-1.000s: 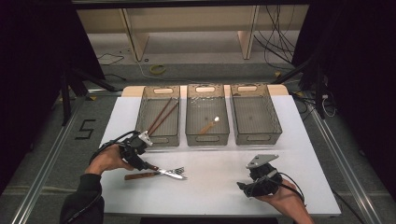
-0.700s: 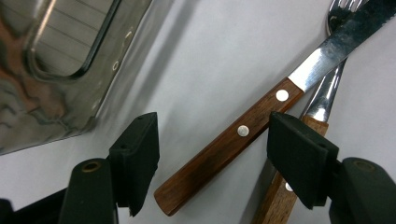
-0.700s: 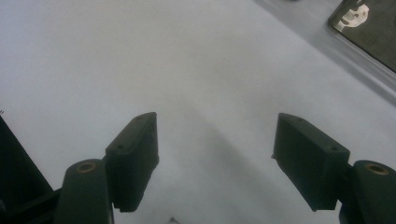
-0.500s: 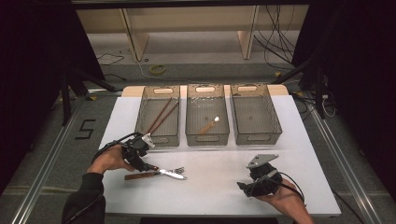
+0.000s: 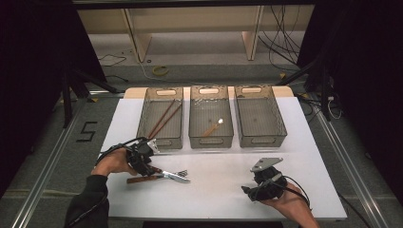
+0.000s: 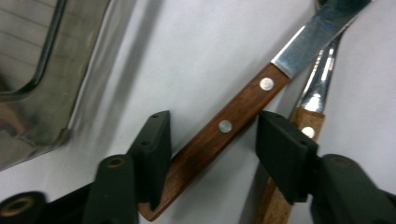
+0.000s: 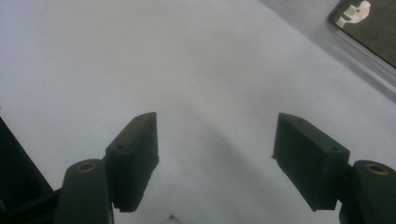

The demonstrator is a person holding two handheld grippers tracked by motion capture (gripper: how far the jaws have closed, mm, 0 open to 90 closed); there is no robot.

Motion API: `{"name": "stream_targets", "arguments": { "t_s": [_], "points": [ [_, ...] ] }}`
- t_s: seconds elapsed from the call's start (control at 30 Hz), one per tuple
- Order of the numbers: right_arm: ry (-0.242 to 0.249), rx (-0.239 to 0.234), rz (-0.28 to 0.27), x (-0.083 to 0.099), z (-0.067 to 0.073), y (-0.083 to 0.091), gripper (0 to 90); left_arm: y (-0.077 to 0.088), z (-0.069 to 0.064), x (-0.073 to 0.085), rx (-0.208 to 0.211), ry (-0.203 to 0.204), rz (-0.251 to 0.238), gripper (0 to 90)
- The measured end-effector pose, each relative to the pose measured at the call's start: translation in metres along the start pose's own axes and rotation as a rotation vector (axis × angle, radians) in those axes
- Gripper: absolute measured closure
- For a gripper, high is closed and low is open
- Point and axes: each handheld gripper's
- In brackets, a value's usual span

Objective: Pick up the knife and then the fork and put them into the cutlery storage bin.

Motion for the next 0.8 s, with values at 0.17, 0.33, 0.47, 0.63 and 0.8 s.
{"name": "stream_targets", "arguments": {
  "t_s": [0.17, 0.33, 0.47, 0.63, 0.8],
  "points": [
    [0.000, 0.000, 0.003, 0.0001, 0.0007, -0.0001, 31.5, 0.0023, -0.0050, -0.0026, -0.004, -0.066, -0.001, 56.9],
    [0.002, 0.000, 0.004, 0.0001, 0.0008, -0.0001, 31.5, 0.0035, -0.0069, -0.0033, 0.002, -0.113, -0.007, 61.9],
    [0.003, -0.003, 0.007, 0.0002, 0.0011, -0.0002, 31.5, 0.0036, -0.0076, -0.0028, 0.011, -0.120, -0.018, 66.7],
    [0.003, -0.003, 0.007, 0.0003, 0.0009, 0.0000, 31.5, 0.0043, -0.0095, -0.0030, 0.005, -0.148, -0.025, 69.4],
    [0.005, -0.003, 0.009, 0.0003, 0.0012, -0.0004, 31.5, 0.0052, -0.0102, -0.0024, 0.012, -0.168, -0.036, 72.0]
  ]
}}
Point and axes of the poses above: each handheld gripper's, and its own axes: y roughly backward along the jaws, x roughly out of its underside, z roughly to its left, and after that the axes turned 14 degrees about -x, right-handed
